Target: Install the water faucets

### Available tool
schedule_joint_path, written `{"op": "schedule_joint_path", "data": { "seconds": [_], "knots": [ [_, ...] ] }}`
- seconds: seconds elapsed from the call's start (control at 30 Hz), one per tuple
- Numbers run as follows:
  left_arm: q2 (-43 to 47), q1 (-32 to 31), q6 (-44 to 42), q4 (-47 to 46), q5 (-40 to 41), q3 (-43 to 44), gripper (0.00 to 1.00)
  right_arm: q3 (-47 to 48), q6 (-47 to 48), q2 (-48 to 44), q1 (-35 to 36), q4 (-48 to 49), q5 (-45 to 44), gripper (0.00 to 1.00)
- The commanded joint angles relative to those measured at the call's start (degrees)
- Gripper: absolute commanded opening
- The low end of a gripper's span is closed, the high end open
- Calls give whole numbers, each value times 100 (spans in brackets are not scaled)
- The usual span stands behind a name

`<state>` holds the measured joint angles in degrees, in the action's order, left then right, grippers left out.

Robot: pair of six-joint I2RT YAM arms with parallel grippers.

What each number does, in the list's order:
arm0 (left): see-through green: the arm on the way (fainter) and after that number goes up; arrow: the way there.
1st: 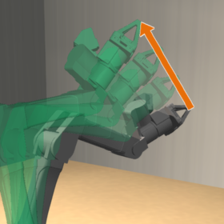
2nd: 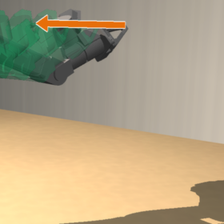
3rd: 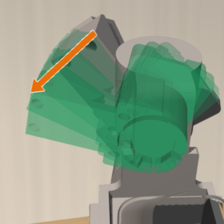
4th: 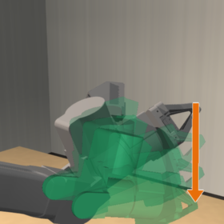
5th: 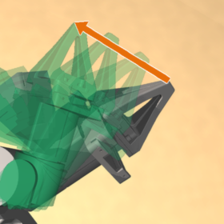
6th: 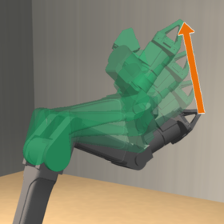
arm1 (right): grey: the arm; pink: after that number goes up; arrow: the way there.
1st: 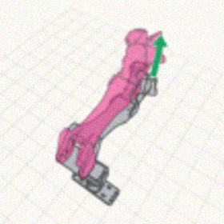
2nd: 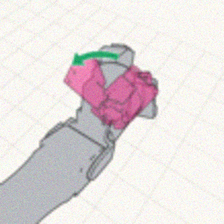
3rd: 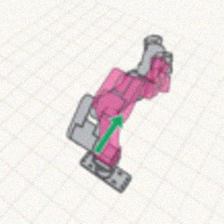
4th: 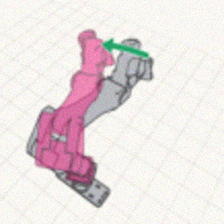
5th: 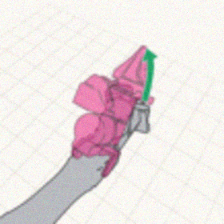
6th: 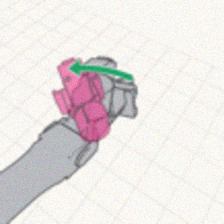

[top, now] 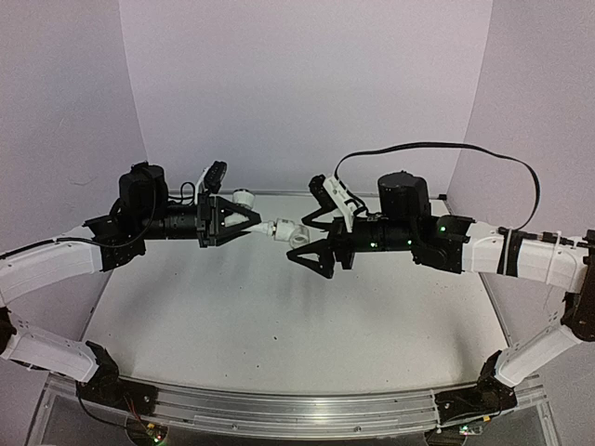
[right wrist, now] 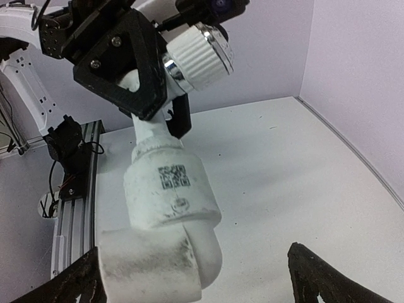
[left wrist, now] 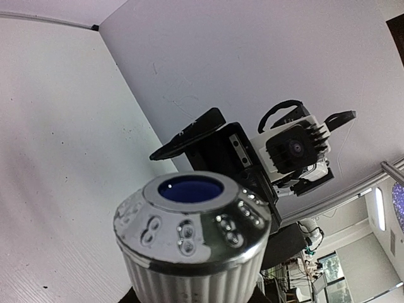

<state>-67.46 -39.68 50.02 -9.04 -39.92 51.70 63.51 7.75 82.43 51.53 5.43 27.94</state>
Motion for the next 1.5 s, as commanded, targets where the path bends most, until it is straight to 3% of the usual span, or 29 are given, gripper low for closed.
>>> {"op": "schedule_joint_path", "data": {
  "seconds": [0.0, 0.17, 0.3, 0.43, 0.47, 0.6, 0.63, 0.67, 0.7, 0.77, 0.83, 0.87, 0.93, 1.07, 1.13, 1.2, 1.27, 1.37, 1.47],
  "knots": [
    [-96, 13, 146, -346, -263, 243, 0, 291, 26, 55, 35, 459, 414, 98],
    [-112, 13, 74, -346, -355, 301, 0, 367, -136, 177, 41, 469, 663, 81],
    [-30, 13, -246, -344, -393, 277, 0, 299, -284, 164, 37, 467, 934, 50],
    [116, 5, -1273, -363, -288, 254, 0, 301, -668, 120, 41, 479, 1286, 26],
    [127, 5, -1415, -362, -279, 262, 0, 293, -699, 113, 41, 486, 1320, 24],
    [243, -26, -5335, -441, -588, 232, 0, 337, -1995, 153, 32, 721, 1886, 6],
    [268, -30, -6964, -441, -797, 120, 0, 436, -2638, 247, 23, 758, 1935, 0],
    [299, -33, -7670, -441, -793, 52, 0, 499, -3027, 346, -9, 793, 1991, 0],
    [252, -20, -8972, -457, -727, 82, 0, 612, -3808, 484, -65, 913, 2116, 0],
    [-152, 146, -9457, -328, -796, 527, 0, 749, -5264, 742, -144, 1299, 2417, 0],
    [-417, 197, -9786, 38, -865, 1010, 0, 905, -6145, 1004, -223, 1582, 2695, 0],
    [-448, 198, -9802, 57, -893, 1085, 0, 1002, -6348, 1134, -268, 1606, 2827, 0],
    [-420, 198, -9417, 60, -1000, 1077, 0, 1067, -6349, 1198, -343, 1595, 2878, 15],
    [-126, 192, -7170, 48, -880, 728, 0, 845, -5249, 992, -498, 1191, 2308, 68],
    [223, 189, -5400, 47, -141, 288, 0, 830, -3928, 730, -501, 311, 1719, 96],
    [578, 189, -3809, 43, 506, -135, 0, 669, -2819, 536, -471, 151, 1373, 98],
    [794, 193, -2780, 42, 599, -490, 0, 617, -2208, 497, -439, 64, 1415, 98],
    [1202, 193, -1811, 42, 359, -819, 0, 829, -1700, 769, -424, 0, 1870, 98],
    [1476, 189, -1603, 38, 508, -977, 0, 1044, -1761, 1030, -353, 82, 2061, 98]
  ]
}}
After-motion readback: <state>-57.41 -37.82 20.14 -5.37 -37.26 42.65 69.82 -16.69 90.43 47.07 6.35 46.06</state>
